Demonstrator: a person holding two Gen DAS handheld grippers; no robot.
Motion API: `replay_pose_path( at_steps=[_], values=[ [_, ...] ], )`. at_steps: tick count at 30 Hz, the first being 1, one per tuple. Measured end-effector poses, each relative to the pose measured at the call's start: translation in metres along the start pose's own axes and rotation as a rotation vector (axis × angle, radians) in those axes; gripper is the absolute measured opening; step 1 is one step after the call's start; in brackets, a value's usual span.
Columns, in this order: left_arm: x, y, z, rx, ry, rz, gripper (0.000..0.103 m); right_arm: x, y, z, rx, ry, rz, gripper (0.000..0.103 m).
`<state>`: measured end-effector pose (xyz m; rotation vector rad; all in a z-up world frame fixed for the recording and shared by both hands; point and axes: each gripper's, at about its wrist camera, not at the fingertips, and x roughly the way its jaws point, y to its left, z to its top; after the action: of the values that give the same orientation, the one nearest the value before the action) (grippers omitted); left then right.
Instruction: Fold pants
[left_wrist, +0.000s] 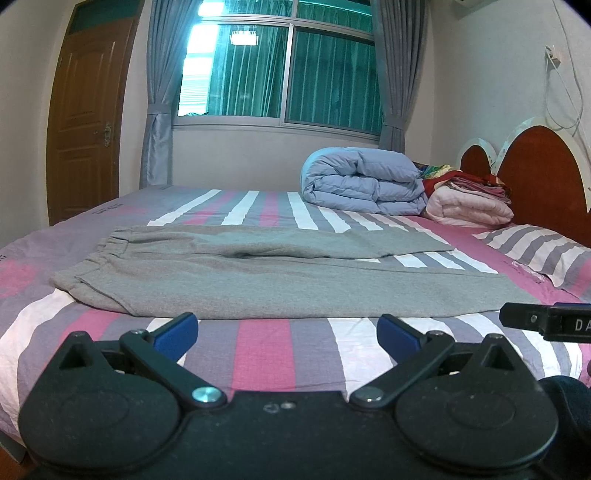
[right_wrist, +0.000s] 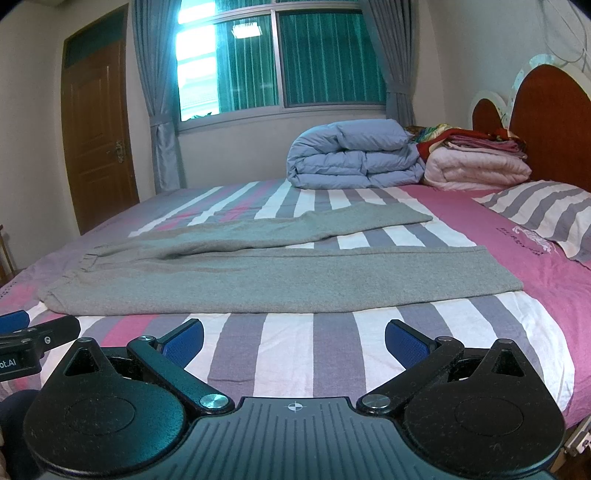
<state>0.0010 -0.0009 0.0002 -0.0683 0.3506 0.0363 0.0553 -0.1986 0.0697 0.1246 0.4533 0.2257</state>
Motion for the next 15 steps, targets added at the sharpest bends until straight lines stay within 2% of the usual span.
replay_pose_path(
  at_steps=[15],
  values=[
    [-0.0005,-0.0009,-0.0008,-0.002,-0.002,0.006,0.097,0.0003,0.0001,0.0005,0.001,0.003,0.0,0.103]
  ],
)
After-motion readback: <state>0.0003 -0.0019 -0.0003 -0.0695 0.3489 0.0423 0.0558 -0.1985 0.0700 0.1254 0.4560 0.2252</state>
